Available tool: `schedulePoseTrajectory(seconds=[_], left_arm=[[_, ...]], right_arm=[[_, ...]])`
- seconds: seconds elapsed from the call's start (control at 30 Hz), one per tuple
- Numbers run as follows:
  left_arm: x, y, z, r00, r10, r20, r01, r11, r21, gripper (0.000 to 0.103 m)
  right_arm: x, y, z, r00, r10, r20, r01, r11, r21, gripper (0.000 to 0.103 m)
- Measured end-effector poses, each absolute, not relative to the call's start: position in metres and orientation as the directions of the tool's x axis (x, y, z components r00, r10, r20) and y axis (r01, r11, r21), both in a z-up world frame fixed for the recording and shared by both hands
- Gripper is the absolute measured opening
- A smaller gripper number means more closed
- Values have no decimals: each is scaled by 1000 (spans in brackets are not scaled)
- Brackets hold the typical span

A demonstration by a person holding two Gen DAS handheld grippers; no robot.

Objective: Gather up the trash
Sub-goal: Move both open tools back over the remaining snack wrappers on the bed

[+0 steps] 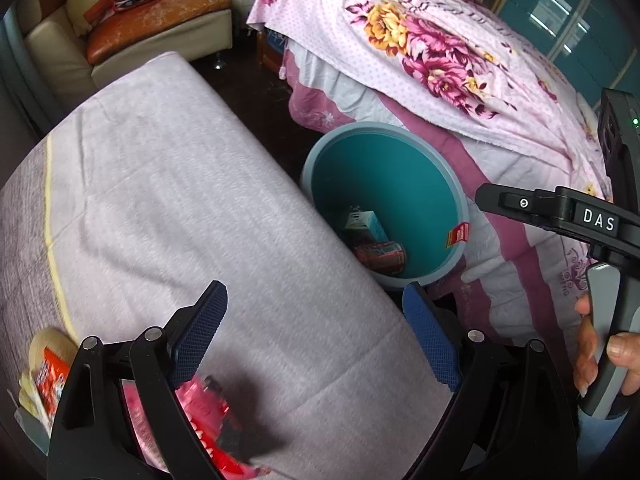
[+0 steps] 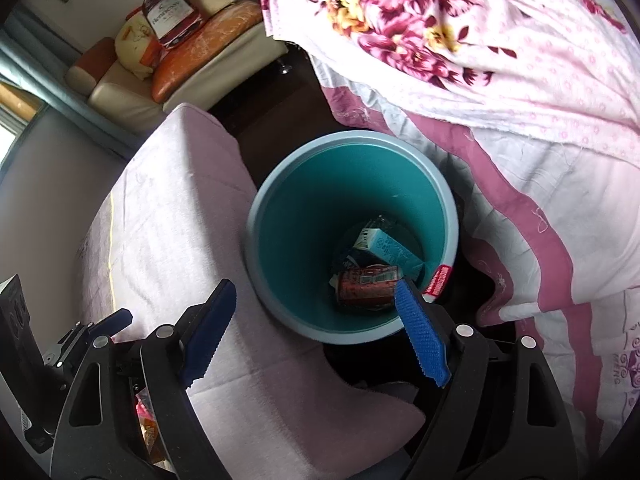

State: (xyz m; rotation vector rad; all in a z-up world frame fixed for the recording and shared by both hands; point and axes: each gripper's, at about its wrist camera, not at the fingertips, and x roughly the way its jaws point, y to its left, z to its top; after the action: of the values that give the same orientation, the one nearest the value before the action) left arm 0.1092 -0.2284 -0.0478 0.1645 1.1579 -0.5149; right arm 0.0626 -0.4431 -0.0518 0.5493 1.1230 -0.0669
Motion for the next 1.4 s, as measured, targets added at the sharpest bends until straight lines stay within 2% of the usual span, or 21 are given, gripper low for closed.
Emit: schedulePoseTrajectory(seconds=[0.77, 1.13, 1.4], left_arm=[[53, -121, -18, 394, -325, -860, 384, 908, -168, 90], [19, -39, -22, 411, -259, -874, 275, 949, -152, 90], [-3, 3, -46, 341, -278, -898, 211, 954, -215, 90]], right_arm=[[43, -331, -9, 432, 255, -865, 138, 929, 343, 78], [35, -264, -24, 346, 351, -870, 20, 925, 381, 78], [34, -220, -44, 255, 403, -879, -52, 913, 404, 78]])
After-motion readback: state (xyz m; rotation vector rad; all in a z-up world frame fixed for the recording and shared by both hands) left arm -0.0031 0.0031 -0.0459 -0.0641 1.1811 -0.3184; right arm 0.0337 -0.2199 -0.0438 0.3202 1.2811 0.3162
